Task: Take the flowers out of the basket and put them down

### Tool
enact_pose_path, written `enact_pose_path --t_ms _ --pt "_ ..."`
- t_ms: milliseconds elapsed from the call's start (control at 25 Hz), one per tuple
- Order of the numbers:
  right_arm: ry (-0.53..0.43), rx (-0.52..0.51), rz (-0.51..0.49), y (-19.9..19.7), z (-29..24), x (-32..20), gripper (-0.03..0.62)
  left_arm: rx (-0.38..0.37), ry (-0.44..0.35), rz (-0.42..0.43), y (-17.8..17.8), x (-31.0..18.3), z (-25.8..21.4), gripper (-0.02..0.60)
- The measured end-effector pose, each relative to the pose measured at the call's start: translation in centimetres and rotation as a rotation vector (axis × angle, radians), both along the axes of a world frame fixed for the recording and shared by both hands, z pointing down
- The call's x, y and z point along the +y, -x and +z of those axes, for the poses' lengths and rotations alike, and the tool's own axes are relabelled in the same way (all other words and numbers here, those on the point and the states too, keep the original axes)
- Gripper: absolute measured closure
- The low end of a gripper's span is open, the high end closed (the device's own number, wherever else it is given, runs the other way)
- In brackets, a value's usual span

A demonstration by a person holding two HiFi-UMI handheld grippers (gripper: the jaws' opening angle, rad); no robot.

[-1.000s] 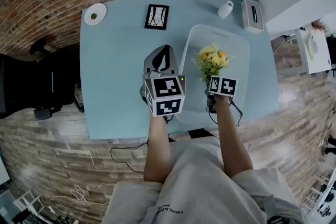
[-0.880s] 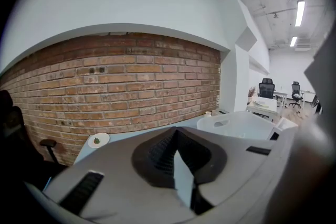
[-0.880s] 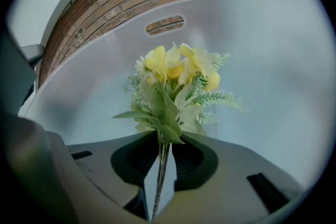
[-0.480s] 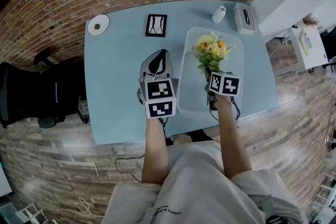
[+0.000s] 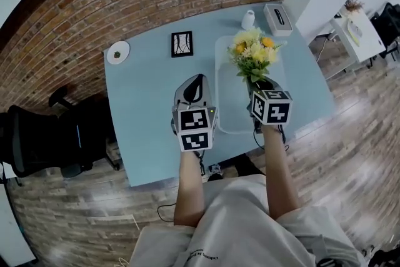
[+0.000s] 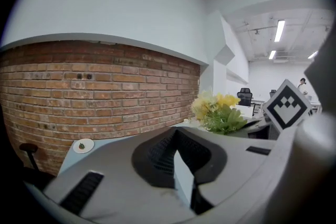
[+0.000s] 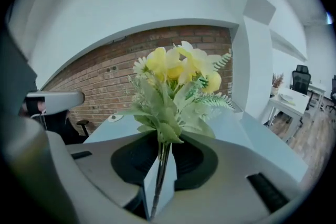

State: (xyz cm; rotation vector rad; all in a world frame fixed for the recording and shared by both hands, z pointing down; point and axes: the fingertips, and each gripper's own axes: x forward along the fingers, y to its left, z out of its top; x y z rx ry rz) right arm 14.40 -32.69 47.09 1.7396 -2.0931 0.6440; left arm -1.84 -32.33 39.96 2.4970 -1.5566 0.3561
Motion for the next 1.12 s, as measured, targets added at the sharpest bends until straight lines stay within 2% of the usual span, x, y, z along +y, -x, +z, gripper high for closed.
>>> enact_pose_path --t_ms 240,400,520,800,880,1120 --pt "-0.117 0.003 0.053 -1.0 -4.7 1.8 0.5 -0.019 0.007 0.051 -0.3 1.9 0.2 0.563" --pt "-0.192 -0.001 0.081 -2.1 -6.9 2.6 0.5 -0.002 -0.012 0.042 -0.2 2.3 -0.1 0.563" --pt "-0.199 0.016 0.091 -3.6 -7.5 3.2 0.5 0.007 -0.026 0.025 -0.5 2.4 -0.5 0.563" --pt "-0.224 0.001 0.094 -7.5 -8.5 2.5 0.5 -0.016 -0.051 0.011 -3.6 1.9 -1.4 0.563" --pt "-0.233 -0.011 0.082 -8.7 -8.7 1.9 0.5 -0.024 -0.047 -0.004 -4.5 1.6 -1.4 0.563" --pt "-0.26 -0.105 0.028 -12.5 -9.9 0.0 0.5 0.002 -0.052 -0.134 -6.6 -0.3 -1.5 0.563"
